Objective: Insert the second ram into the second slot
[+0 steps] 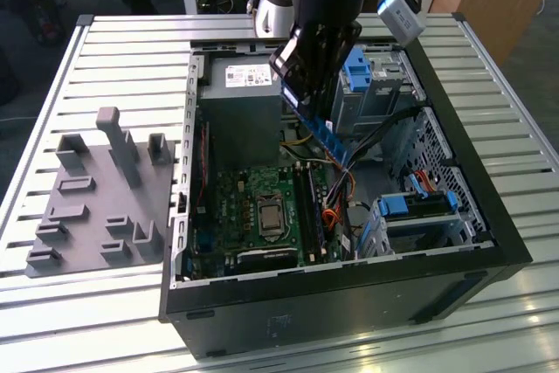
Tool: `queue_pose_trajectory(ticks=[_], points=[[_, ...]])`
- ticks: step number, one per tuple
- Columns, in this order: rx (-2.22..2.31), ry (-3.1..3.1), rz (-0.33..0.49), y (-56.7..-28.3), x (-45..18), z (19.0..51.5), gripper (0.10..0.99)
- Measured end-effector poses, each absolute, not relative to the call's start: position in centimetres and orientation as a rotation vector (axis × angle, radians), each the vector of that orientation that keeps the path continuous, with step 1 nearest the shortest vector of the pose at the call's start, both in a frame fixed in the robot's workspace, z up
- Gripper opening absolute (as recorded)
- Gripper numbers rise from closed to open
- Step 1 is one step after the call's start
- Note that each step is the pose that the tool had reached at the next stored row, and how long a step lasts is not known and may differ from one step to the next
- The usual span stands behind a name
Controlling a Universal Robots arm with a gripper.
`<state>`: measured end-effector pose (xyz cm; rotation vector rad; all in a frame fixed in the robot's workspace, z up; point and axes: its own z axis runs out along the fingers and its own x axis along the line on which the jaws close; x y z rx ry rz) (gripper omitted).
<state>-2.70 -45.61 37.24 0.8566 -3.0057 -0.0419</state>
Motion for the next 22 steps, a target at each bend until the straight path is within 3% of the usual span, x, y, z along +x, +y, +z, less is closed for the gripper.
queue_pose_trajectory(ticks=[22], points=[[0.556, -3.077, -0.036, -45.60, -2.70, 37.18, 0.137]])
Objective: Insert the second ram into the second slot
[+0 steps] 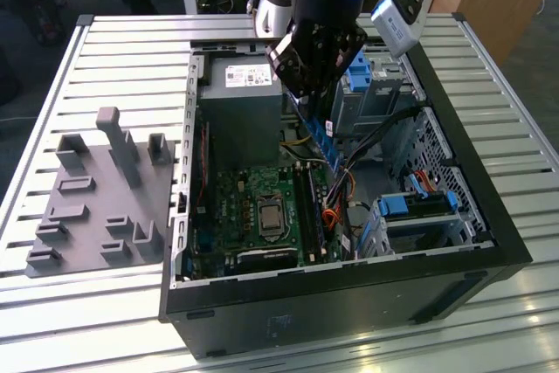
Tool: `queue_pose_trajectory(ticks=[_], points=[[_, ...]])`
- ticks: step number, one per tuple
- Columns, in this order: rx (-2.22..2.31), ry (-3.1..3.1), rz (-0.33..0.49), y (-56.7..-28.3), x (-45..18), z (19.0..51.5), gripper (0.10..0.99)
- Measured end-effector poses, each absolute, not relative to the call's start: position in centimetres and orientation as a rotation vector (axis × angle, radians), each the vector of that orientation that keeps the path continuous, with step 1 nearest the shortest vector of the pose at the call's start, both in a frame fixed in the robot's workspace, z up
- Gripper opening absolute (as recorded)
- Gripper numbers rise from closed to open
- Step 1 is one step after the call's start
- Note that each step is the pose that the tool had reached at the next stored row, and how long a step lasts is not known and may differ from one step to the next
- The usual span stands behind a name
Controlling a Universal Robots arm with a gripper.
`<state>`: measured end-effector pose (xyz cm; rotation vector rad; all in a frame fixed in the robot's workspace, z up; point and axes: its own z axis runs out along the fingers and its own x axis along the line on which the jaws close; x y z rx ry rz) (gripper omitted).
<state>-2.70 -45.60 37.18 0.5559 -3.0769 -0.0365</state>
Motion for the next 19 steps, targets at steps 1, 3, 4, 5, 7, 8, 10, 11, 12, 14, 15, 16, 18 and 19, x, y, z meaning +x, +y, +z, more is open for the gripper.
queue_pose_trajectory(ticks=[1, 3, 4, 5, 7, 8, 10, 11, 12, 14, 15, 16, 18, 19], points=[[0.544, -3.079, -0.036, -45.60, -2.70, 37.18, 0.137], [0.520, -3.083, -0.036, -45.60, -2.70, 37.17, 0.137], [0.508, -3.085, -0.036, -45.60, -2.70, 37.17, 0.137], [0.496, -3.087, -0.036, -45.60, -2.70, 37.17, 0.137], [0.472, -3.091, -0.036, -45.60, -2.70, 37.17, 0.137], [0.446, -3.095, -0.036, -45.60, -2.70, 37.17, 0.137], [0.409, -3.101, -0.036, -45.60, -2.70, 37.16, 0.137], [0.397, -3.103, -0.036, -45.60, -2.70, 37.16, 0.137], [0.384, -3.104, -0.036, -45.60, -2.70, 37.16, 0.137], [0.348, -3.109, -0.036, -45.60, -2.70, 37.16, 0.137], [0.336, -3.110, -0.036, -45.60, -2.70, 37.16, 0.137], [0.324, -3.111, -0.036, -45.60, -2.70, 37.16, 0.137], [0.301, -3.114, -0.036, -45.60, -2.70, 37.16, 0.137], [0.289, -3.115, -0.036, -45.60, -2.70, 37.16, 0.137]])
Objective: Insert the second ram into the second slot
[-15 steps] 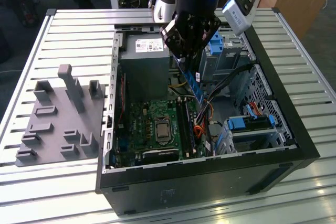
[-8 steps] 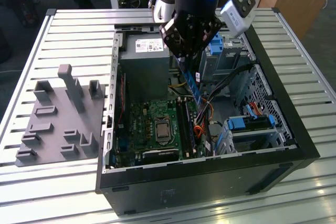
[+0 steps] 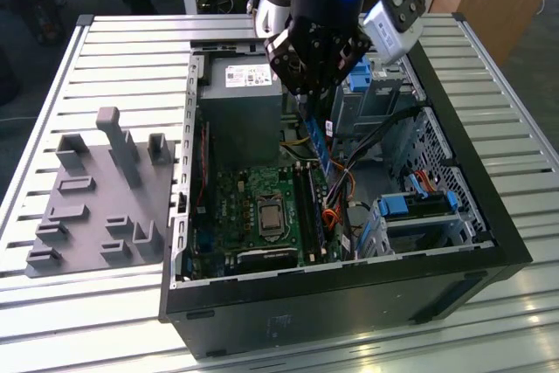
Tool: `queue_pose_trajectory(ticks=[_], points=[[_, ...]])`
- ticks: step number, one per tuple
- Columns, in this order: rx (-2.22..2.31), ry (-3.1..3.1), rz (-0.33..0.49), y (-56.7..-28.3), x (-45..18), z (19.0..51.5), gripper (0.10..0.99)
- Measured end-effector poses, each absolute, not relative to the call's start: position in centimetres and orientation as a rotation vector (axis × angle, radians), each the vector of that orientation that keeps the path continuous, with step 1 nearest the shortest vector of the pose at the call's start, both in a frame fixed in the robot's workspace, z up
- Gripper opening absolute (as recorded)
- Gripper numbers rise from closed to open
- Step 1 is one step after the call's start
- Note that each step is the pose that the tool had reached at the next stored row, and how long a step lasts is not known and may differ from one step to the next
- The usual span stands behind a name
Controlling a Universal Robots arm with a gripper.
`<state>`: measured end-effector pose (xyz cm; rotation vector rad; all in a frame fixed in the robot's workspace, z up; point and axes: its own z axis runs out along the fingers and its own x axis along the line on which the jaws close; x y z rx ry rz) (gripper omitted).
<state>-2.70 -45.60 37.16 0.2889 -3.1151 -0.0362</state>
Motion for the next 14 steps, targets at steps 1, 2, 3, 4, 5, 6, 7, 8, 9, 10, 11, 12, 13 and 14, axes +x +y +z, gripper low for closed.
queue_pose_trajectory(ticks=[1, 2, 3, 4, 5, 6, 7, 8, 9, 10, 11, 12, 13, 14], points=[[0.277, -3.116, -0.036, -45.60, -2.70, 37.16, 0.137], [0.264, -3.118, -0.036, -45.60, -2.70, 37.16, 0.137], [0.250, -3.119, -0.036, -45.60, -2.70, 37.16, 0.137], [0.233, -3.120, -0.036, -45.60, -2.70, 37.16, 0.137], [0.217, -3.121, -0.036, -45.60, -2.70, 37.15, 0.137], [0.202, -3.123, -0.036, -45.60, -2.70, 37.15, 0.137], [0.187, -3.124, -0.036, -45.60, -2.70, 37.14, 0.137], [0.171, -3.125, -0.036, -45.60, -2.70, 37.14, 0.137], [0.154, -3.126, -0.035, -45.60, -2.70, 37.13, 0.137], [0.135, -3.127, -0.035, -45.60, -2.70, 37.12, 0.137], [0.116, -3.128, -0.035, -45.60, -2.70, 37.11, 0.137], [0.099, -3.128, -0.034, -45.60, -2.70, 37.11, 0.137], [0.082, -3.129, -0.034, -45.60, -2.70, 37.10, 0.137], [0.065, -3.129, -0.034, -45.60, -2.70, 37.10, 0.137]])
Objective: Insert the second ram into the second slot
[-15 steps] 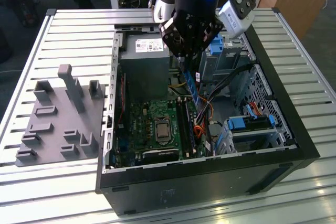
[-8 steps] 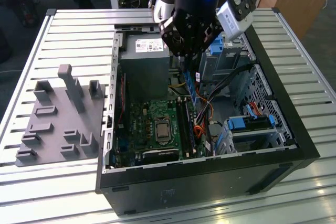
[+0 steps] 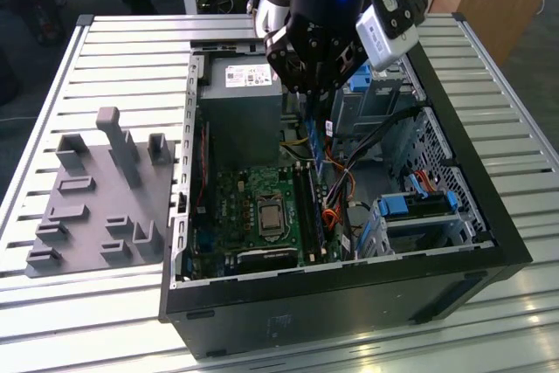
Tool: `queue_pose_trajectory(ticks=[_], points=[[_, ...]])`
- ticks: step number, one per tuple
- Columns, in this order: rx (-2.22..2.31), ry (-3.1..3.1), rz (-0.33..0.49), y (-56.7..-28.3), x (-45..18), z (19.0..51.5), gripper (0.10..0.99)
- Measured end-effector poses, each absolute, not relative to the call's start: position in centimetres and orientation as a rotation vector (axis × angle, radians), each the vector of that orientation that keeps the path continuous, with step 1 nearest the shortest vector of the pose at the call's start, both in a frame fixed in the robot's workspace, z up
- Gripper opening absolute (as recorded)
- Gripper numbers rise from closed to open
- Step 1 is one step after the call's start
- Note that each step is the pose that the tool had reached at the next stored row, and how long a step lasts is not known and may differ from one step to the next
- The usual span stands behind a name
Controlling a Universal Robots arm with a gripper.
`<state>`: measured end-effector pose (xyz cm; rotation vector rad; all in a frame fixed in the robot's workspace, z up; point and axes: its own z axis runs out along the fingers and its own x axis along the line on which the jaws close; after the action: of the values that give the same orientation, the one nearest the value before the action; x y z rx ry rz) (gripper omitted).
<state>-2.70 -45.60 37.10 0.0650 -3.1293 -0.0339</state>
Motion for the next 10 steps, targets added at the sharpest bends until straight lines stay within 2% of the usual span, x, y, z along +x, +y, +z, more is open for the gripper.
queue_pose_trajectory(ticks=[10], points=[[-0.051, -3.130, -0.034, -45.60, -2.70, 37.00, 0.137]])
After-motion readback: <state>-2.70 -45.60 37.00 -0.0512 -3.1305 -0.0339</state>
